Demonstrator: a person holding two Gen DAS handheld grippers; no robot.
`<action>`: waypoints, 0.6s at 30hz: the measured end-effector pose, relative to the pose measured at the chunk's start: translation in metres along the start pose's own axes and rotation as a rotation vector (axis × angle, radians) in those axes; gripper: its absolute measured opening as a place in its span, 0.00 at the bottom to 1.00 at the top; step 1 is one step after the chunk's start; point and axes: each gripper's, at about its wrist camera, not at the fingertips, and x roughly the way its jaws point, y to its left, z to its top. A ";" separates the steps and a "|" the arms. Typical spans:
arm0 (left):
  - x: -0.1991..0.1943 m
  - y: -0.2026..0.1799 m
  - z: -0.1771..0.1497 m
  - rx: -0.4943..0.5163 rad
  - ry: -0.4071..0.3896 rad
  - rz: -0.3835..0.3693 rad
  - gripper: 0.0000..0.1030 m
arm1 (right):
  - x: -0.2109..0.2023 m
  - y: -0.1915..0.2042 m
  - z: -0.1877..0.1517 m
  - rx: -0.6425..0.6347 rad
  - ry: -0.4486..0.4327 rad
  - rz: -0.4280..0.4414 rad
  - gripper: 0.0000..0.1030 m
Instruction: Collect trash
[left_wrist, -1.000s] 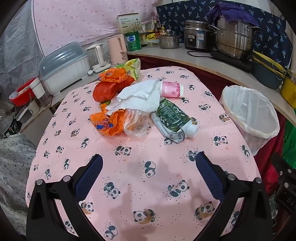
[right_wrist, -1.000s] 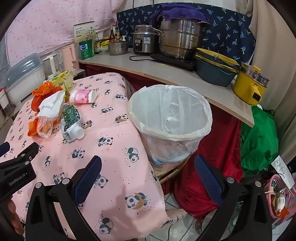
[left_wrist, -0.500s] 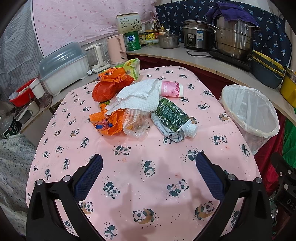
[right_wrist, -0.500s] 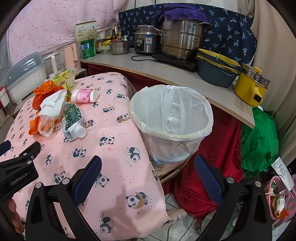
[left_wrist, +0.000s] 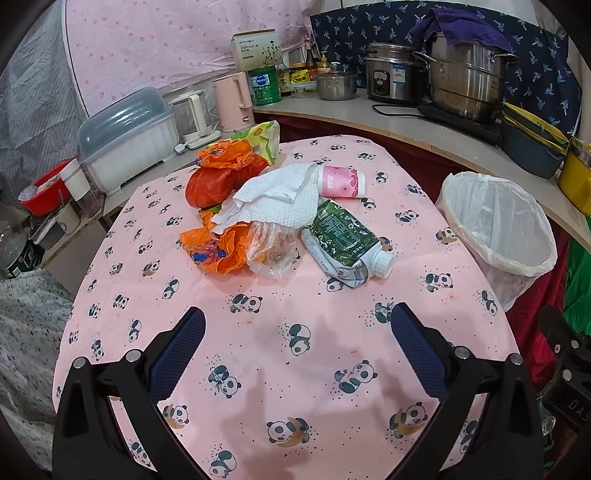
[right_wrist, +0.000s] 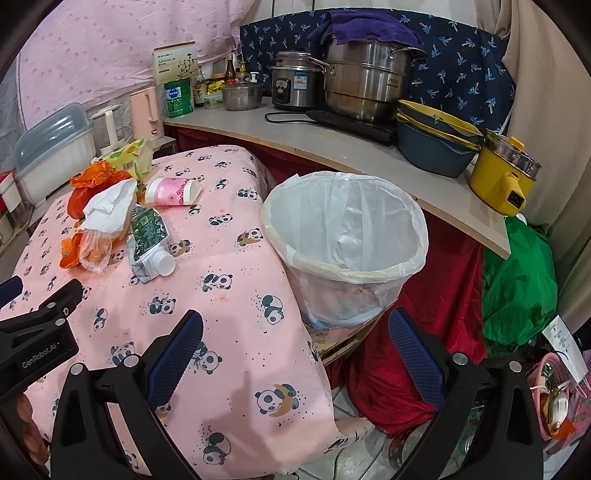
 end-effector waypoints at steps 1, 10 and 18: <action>-0.001 0.000 0.000 0.000 -0.002 0.000 0.93 | 0.000 0.000 0.000 -0.001 0.000 0.000 0.94; -0.016 0.004 0.012 0.005 -0.030 0.003 0.93 | -0.014 -0.002 0.012 0.002 -0.032 0.013 0.94; -0.027 0.007 0.019 0.002 -0.038 0.002 0.93 | -0.026 -0.002 0.019 -0.004 -0.057 0.021 0.94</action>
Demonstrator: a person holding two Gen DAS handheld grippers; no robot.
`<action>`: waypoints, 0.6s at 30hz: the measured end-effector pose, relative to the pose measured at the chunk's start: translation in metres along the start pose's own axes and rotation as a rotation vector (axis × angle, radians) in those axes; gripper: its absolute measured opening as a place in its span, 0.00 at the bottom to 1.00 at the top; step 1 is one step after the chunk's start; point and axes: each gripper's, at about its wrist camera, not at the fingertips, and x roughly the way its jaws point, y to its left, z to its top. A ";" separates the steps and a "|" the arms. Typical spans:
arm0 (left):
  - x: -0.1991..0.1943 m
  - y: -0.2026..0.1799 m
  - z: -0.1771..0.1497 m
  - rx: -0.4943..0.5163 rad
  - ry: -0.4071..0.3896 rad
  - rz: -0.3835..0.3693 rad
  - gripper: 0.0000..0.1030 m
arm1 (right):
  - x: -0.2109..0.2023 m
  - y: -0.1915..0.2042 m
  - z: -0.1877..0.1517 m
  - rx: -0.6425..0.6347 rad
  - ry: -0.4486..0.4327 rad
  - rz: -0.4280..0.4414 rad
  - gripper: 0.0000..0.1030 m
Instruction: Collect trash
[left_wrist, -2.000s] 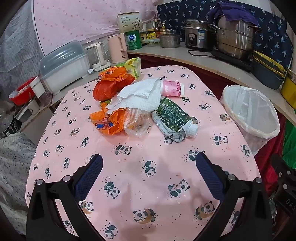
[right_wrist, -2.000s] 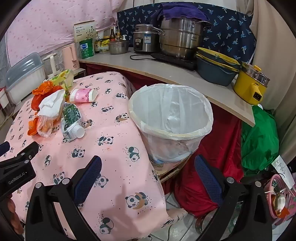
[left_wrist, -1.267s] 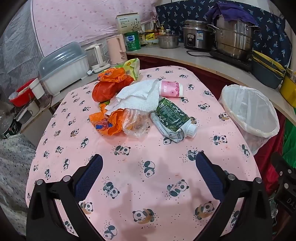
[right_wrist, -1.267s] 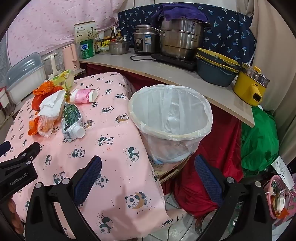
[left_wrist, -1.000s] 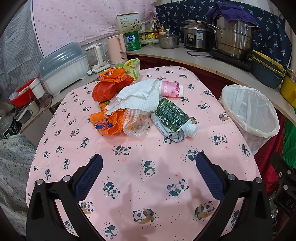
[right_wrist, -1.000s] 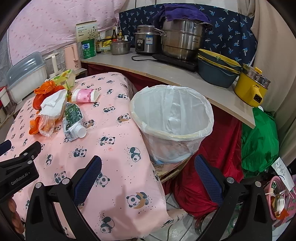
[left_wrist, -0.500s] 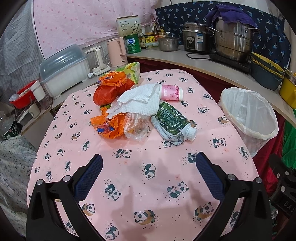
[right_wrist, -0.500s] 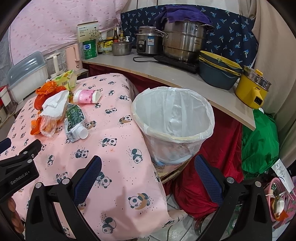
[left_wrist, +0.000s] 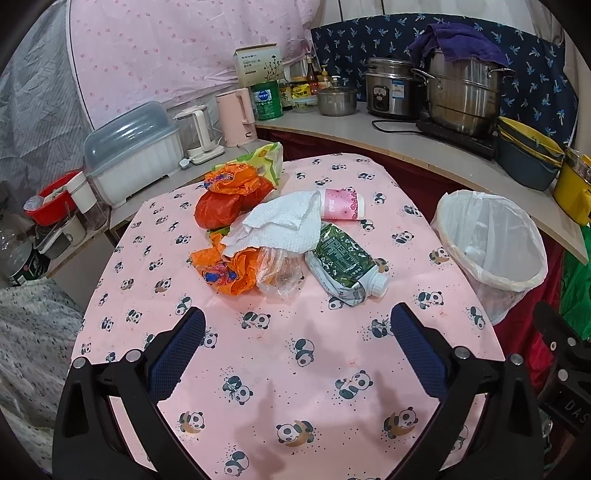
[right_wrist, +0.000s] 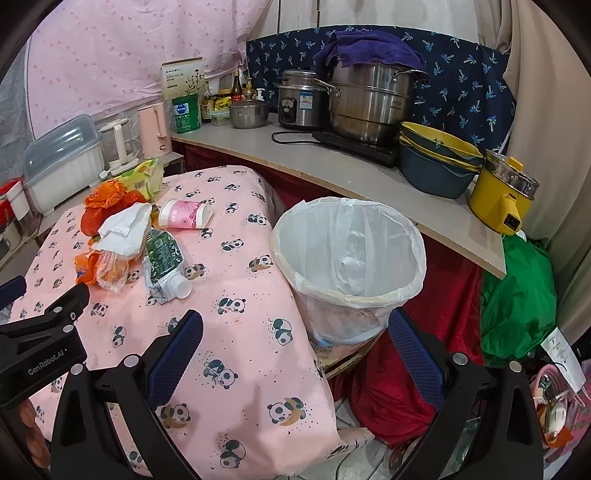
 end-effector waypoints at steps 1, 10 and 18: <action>-0.001 0.001 0.001 -0.002 -0.001 0.000 0.93 | 0.000 0.001 0.000 -0.002 -0.002 0.000 0.94; -0.006 0.001 0.003 -0.006 -0.005 0.000 0.93 | -0.006 0.004 0.000 -0.013 -0.013 -0.004 0.94; -0.007 0.000 0.003 -0.003 -0.004 0.000 0.93 | -0.007 -0.003 -0.001 0.005 -0.012 -0.015 0.94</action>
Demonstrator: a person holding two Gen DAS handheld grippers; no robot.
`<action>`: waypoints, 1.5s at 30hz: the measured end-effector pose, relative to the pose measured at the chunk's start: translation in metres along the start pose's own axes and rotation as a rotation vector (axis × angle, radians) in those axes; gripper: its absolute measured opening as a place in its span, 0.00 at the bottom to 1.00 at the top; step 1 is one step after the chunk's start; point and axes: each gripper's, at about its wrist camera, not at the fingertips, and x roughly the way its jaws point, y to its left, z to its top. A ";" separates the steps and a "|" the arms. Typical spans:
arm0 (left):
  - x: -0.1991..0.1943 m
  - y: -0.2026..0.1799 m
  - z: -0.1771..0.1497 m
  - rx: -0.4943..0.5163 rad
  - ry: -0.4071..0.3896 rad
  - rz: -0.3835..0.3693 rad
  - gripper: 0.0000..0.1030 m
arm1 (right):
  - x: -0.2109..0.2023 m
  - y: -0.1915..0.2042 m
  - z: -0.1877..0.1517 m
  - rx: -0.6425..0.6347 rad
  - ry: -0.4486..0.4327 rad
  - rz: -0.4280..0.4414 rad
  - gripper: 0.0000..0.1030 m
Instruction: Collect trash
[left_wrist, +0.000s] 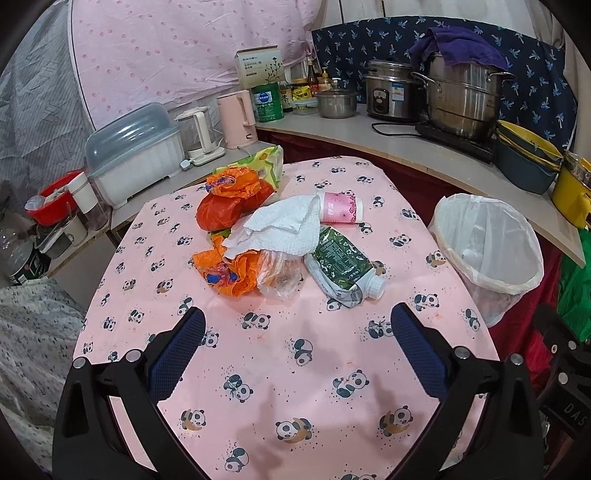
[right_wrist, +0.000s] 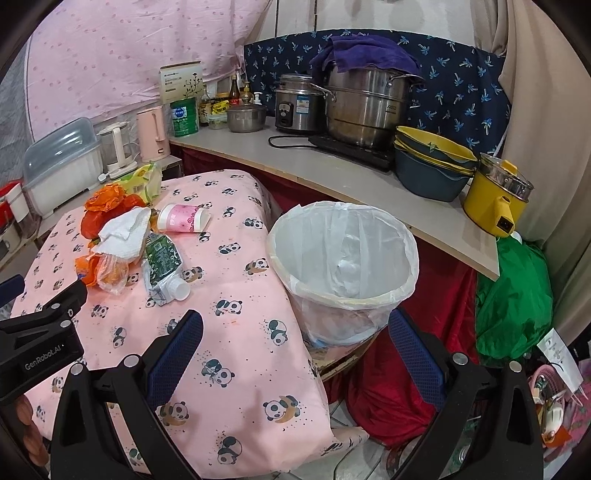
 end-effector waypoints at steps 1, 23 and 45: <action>-0.001 0.000 0.000 0.000 0.000 -0.001 0.93 | 0.000 0.000 0.000 0.001 0.000 -0.002 0.94; -0.001 -0.008 0.003 0.011 0.007 -0.012 0.93 | -0.001 -0.004 0.005 0.017 0.000 -0.029 0.93; 0.011 -0.008 0.018 0.005 0.026 -0.035 0.93 | 0.010 -0.003 0.021 0.013 0.016 -0.035 0.94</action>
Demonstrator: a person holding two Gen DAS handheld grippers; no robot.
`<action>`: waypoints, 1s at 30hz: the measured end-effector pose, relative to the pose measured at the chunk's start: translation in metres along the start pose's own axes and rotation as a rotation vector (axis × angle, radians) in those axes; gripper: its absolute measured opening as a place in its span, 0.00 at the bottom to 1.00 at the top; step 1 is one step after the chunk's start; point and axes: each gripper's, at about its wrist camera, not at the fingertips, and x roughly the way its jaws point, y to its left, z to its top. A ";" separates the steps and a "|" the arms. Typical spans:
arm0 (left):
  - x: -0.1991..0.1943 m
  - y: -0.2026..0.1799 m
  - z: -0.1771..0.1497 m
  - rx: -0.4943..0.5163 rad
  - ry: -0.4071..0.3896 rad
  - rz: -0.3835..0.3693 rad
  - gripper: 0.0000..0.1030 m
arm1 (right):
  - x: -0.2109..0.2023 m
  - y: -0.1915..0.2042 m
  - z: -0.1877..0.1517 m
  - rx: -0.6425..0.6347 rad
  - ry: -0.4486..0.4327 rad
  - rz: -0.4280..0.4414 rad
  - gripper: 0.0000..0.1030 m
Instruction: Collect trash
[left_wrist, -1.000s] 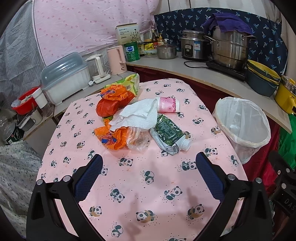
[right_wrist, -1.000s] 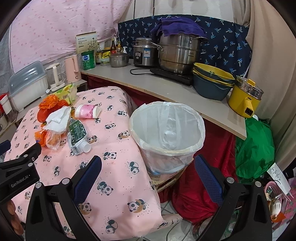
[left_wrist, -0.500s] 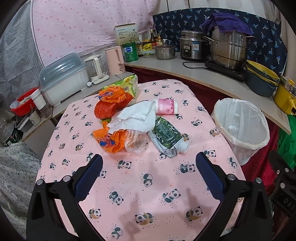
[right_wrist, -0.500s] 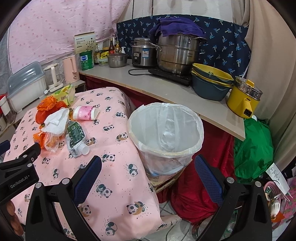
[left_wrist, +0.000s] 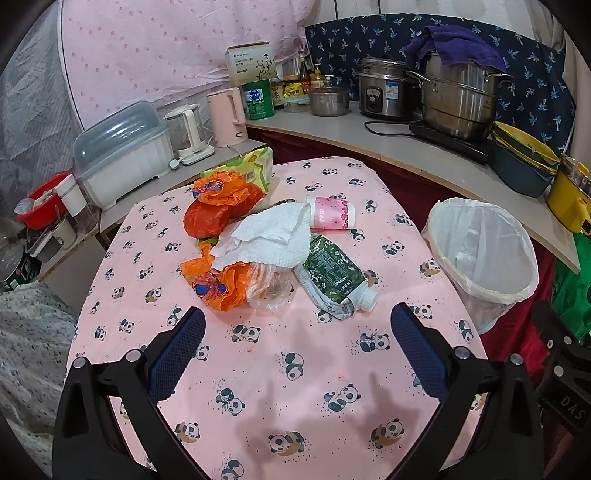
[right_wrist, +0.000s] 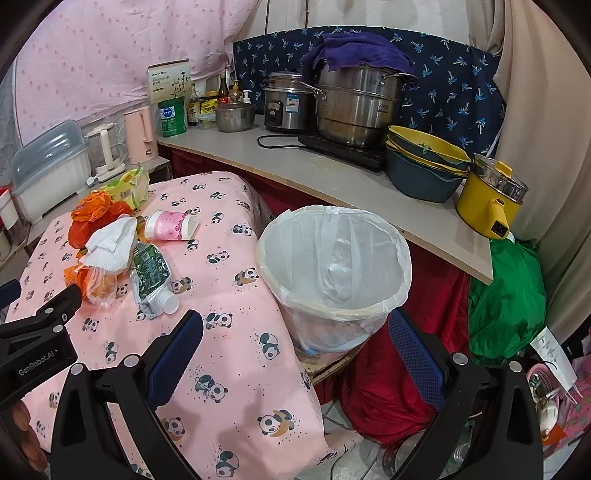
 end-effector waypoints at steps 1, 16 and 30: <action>0.001 0.000 0.001 0.001 0.002 -0.001 0.93 | 0.001 0.002 0.000 0.000 0.001 -0.001 0.94; 0.021 0.014 0.013 -0.013 0.026 -0.023 0.93 | 0.020 0.023 0.013 -0.014 0.015 0.016 0.94; 0.078 0.066 0.002 -0.085 0.115 -0.033 0.93 | 0.070 0.073 0.009 -0.072 0.094 0.133 0.93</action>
